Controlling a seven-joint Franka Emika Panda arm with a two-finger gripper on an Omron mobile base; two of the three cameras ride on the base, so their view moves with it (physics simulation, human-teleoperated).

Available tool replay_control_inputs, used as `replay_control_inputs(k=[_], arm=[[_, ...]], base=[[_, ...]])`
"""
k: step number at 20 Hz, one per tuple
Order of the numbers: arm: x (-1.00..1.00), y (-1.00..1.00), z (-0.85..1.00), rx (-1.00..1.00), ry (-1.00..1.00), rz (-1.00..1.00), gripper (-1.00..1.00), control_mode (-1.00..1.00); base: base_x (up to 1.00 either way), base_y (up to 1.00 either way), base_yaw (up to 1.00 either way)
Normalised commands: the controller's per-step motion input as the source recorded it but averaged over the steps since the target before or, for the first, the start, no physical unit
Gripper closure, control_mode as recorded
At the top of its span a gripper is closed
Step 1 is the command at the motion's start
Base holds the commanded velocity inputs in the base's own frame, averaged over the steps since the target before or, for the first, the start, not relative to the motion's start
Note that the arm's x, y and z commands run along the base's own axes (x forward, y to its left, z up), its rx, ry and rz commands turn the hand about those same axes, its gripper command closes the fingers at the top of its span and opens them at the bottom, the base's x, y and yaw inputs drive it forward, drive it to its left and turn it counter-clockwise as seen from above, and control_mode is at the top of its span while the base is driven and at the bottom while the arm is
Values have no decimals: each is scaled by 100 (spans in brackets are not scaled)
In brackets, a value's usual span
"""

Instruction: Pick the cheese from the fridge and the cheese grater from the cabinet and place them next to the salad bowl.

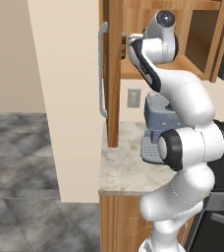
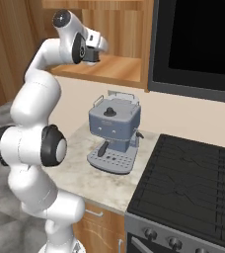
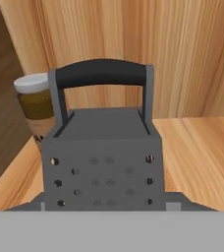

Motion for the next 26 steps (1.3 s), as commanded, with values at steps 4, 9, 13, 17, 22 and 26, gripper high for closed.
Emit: replay_control_inputs(k=[4, 9, 13, 17, 22, 26], arm=[[-74, -1, -2, 5, -10, 0, 100, -100], [-71, 0, 16, 6, 1, 0, 100, -100], [-75, -5, 23, 4, 3, 0, 100, -100], [-85, -20, 6, 0, 0, 4, 100, -100], [-83, -25, -7, 0, 0, 6, 100, -100], [-81, -20, -33, 0, -8, 2, 100, -100]], base=[[0, 0, 0], [0, 0, 0], [0, 0, 0], [0, 0, 0], [0, 0, 0], [0, 0, 0]])
